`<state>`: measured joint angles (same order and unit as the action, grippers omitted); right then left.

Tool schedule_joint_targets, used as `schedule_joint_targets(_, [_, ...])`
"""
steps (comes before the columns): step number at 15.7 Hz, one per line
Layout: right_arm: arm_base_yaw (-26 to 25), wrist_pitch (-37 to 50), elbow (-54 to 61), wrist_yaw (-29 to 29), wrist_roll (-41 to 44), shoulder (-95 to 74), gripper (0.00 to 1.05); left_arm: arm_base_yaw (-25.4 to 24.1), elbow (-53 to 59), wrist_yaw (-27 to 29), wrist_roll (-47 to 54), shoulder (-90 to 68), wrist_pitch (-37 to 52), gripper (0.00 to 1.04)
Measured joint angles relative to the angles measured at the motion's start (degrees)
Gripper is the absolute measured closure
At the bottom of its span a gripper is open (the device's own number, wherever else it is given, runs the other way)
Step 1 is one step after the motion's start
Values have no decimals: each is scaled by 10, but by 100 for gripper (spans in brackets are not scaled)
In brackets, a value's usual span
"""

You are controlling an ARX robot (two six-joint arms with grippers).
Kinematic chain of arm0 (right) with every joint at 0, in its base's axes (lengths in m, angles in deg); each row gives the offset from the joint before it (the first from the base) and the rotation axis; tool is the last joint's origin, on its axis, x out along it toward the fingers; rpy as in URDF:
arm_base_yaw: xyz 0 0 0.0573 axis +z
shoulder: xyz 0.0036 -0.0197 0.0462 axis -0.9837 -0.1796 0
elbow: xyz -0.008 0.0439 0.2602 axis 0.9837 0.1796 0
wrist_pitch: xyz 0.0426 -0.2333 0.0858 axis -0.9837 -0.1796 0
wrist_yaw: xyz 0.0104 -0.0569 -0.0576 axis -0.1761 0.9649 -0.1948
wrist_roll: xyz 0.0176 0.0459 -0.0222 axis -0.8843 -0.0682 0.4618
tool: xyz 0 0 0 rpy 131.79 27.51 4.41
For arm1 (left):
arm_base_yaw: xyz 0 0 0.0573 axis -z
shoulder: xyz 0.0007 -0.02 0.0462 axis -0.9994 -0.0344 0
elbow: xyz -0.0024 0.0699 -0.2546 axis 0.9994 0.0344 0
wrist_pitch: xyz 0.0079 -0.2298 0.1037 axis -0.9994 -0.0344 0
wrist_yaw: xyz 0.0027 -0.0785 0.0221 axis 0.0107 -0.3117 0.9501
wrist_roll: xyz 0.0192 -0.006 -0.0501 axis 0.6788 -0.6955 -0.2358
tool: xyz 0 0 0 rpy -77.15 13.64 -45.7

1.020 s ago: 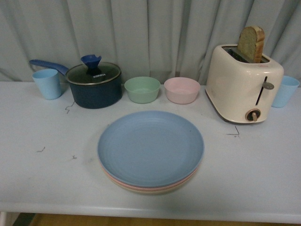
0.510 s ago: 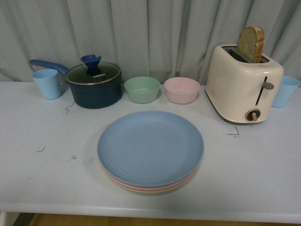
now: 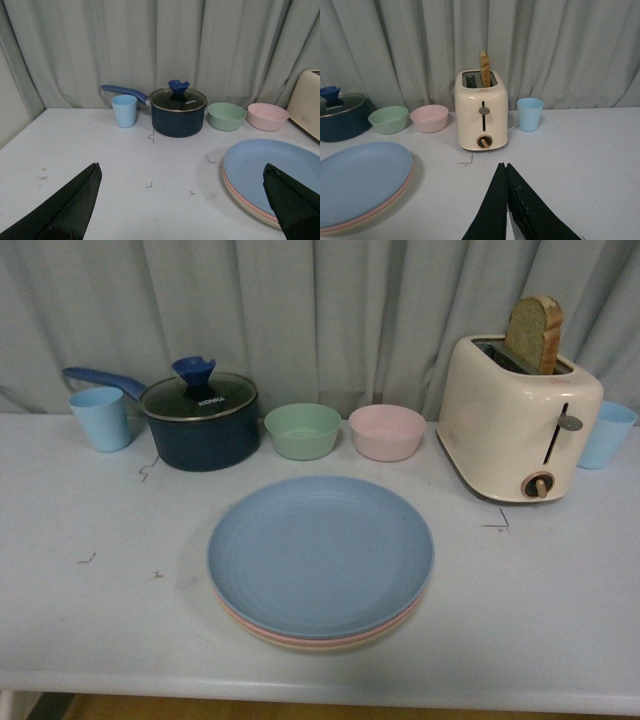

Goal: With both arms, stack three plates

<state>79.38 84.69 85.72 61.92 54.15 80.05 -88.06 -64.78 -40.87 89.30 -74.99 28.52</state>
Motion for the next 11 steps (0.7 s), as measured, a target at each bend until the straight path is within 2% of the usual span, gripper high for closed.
schedule_joint_targets(3, [0,0,0,0,0,0,67,0,0,0,0,0,0,7])
schedule_joint_targets(5, [0,0,0,0,0,0,48,0,0,0,0,0,0,7])
schedule_joint_targets(8, [0,0,0,0,0,0,12,0,0,0,0,0,0,7])
schedule_joint_targets(9, [0,0,0,0,0,0,5,0,0,0,0,0,0,7])
schedule_joint_targets(11, [0,0,0,0,0,0,6,0,0,0,0,0,0,7])
